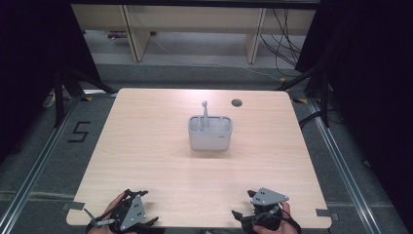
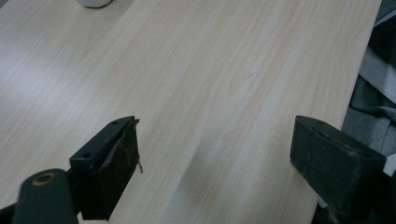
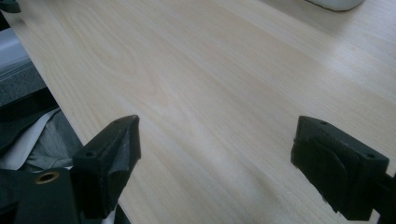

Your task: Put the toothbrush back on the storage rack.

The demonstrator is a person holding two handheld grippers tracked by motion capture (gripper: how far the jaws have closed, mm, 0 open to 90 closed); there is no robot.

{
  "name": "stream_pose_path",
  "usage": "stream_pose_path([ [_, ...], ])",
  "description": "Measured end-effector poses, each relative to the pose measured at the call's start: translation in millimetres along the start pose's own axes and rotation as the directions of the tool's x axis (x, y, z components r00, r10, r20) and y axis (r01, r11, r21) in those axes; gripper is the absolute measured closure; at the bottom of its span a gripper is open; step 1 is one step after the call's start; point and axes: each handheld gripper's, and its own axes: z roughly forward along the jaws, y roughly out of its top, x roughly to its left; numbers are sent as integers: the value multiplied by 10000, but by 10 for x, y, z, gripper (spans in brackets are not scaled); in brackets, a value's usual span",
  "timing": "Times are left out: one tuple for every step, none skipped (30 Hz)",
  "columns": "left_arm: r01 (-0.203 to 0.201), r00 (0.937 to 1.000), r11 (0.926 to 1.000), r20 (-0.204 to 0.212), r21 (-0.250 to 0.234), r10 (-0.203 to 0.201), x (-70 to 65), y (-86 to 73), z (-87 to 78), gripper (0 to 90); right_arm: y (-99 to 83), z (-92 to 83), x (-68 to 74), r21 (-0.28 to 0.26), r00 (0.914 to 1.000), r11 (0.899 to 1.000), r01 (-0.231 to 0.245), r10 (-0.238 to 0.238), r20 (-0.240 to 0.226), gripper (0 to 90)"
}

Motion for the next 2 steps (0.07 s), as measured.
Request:
stream_pose_path([
  [4,10000,10000,-2,2,-4,0,0,1,150,-2,6,-3,36,10000,10000,-7,7,-68,163],
  [-4,10000,10000,-2,7,4,0,-1,2,150,-2,4,-2,68,9999,10000,-39,40,-111,163],
])
